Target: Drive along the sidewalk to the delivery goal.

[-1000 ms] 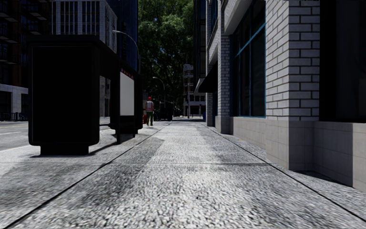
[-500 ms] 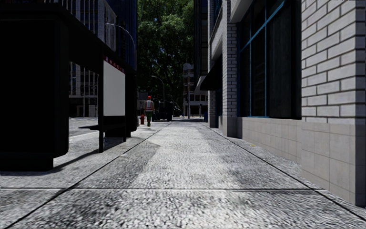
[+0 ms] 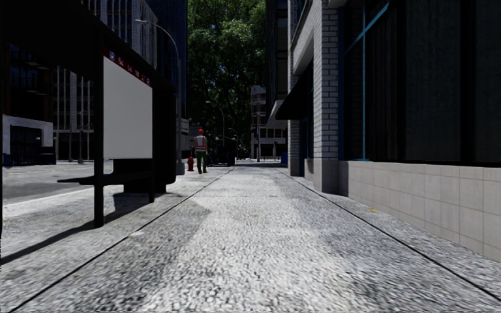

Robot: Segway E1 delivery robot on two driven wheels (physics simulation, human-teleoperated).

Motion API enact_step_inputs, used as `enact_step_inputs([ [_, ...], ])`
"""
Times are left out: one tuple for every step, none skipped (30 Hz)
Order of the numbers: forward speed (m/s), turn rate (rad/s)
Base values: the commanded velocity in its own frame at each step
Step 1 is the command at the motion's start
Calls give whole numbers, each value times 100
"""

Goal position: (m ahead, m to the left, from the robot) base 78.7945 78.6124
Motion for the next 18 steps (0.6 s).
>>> enact_step_inputs([
  [200, 0],
  [200, 0],
  [200, 0],
  [200, 0],
  [200, 0],
  [200, 0],
  [200, 0],
  [200, 0],
  [200, 0],
  [200, 0],
  [200, 0],
  [200, 0],
  [200, 0],
  [200, 0],
  [200, 0],
  [200, 0],
  [200, 0],
  [200, 0],
])
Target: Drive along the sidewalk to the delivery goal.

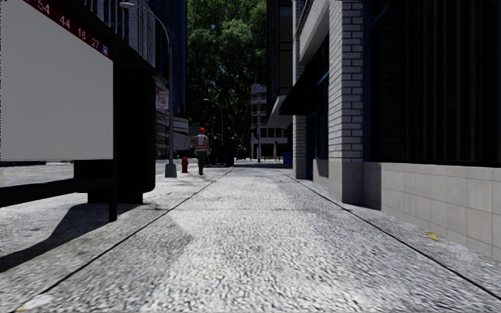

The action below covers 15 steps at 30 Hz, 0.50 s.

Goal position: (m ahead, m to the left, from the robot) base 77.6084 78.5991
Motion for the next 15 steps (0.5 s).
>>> enact_step_inputs([
  [200, 0],
  [200, 0],
  [200, 0],
  [200, 0],
  [200, 0],
  [200, 0],
  [200, 0],
  [200, 0],
  [200, 0],
  [200, 0],
  [200, 0],
  [200, 0],
  [200, 0],
  [200, 0],
  [200, 0],
])
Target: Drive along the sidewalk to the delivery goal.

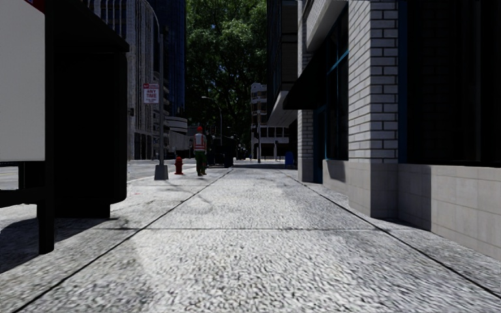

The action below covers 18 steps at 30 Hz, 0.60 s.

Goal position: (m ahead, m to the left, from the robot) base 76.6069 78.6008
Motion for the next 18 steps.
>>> enact_step_inputs([
  [200, 0],
  [200, 0],
  [200, 0],
  [200, 0],
  [200, 0],
  [200, 0],
  [200, 0],
  [200, 0],
  [200, 0],
  [200, 0],
  [200, 0],
  [200, 0],
  [200, 0],
  [200, 0],
  [200, 0],
  [200, 0],
  [200, 0],
  [200, 0],
])
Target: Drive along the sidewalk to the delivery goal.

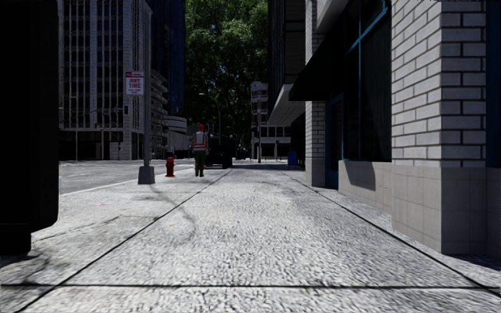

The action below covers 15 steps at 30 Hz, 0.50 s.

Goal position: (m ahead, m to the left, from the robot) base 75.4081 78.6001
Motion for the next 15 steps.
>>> enact_step_inputs([
  [200, 0],
  [200, 0],
  [200, 0],
  [200, 0],
  [200, 0],
  [200, 0],
  [200, 0],
  [200, 0],
  [200, 0],
  [200, 0],
  [200, 0],
  [200, 0],
  [200, 0],
  [200, 0],
  [200, 0],
])
